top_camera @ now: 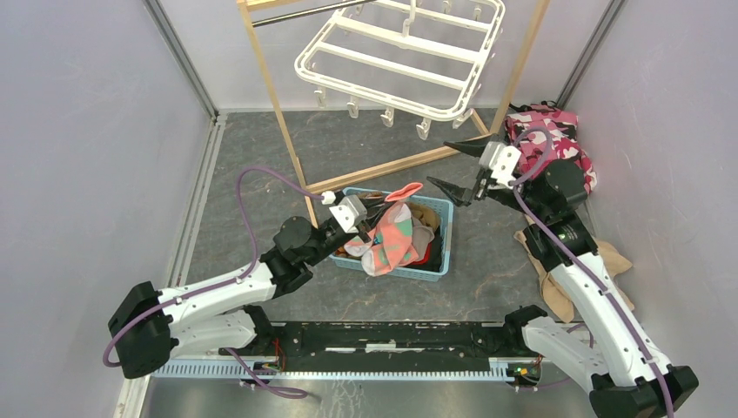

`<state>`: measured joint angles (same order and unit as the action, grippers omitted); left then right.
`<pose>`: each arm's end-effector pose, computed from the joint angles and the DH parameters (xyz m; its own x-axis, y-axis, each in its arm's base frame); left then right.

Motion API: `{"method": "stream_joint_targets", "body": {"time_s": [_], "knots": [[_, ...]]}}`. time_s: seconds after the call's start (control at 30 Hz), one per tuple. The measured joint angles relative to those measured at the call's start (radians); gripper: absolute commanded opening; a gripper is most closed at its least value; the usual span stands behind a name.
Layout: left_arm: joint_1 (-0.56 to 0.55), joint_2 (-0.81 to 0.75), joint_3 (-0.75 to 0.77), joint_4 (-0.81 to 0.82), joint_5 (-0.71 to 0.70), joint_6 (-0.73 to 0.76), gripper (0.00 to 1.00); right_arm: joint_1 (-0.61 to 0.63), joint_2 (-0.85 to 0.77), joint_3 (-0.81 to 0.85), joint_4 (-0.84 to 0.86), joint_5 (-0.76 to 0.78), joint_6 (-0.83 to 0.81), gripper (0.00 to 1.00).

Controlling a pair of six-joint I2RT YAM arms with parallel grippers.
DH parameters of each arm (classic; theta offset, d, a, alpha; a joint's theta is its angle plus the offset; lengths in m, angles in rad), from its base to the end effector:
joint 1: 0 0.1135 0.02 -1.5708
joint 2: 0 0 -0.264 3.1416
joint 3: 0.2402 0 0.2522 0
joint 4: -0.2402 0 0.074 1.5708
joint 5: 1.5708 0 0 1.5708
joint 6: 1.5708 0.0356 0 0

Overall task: Clip the socks to the hanger
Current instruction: Pick up the sock from the bin.

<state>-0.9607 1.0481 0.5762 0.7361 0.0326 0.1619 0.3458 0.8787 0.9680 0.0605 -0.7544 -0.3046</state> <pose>0.1362 -0.1969 0.3130 0.2826 -0.1231 -0.9513 0.8021 0.5742 0.1640 0.1695 0.0870 0.4133 0.3991 -0.0885 -0.9126 -0.8013 0.4502 -0.3940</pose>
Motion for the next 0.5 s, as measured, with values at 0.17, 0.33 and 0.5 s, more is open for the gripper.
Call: {"method": "stream_joint_targets", "body": {"time_s": [0.17, 0.33, 0.5], "knots": [[0.0, 0.0, 0.0, -0.003, -0.001, 0.017, 0.02, 0.034, 0.002, -0.024, 0.128, 0.103, 0.121, 0.63], [0.0, 0.0, 0.0, -0.003, 0.0, 0.023, 0.02, 0.115, 0.015, -0.026, 0.219, 0.21, 0.196, 0.59], [0.0, 0.0, 0.0, -0.003, 0.002, 0.027, 0.02, 0.198, 0.038, -0.028, 0.267, 0.346, 0.24, 0.59]]}}
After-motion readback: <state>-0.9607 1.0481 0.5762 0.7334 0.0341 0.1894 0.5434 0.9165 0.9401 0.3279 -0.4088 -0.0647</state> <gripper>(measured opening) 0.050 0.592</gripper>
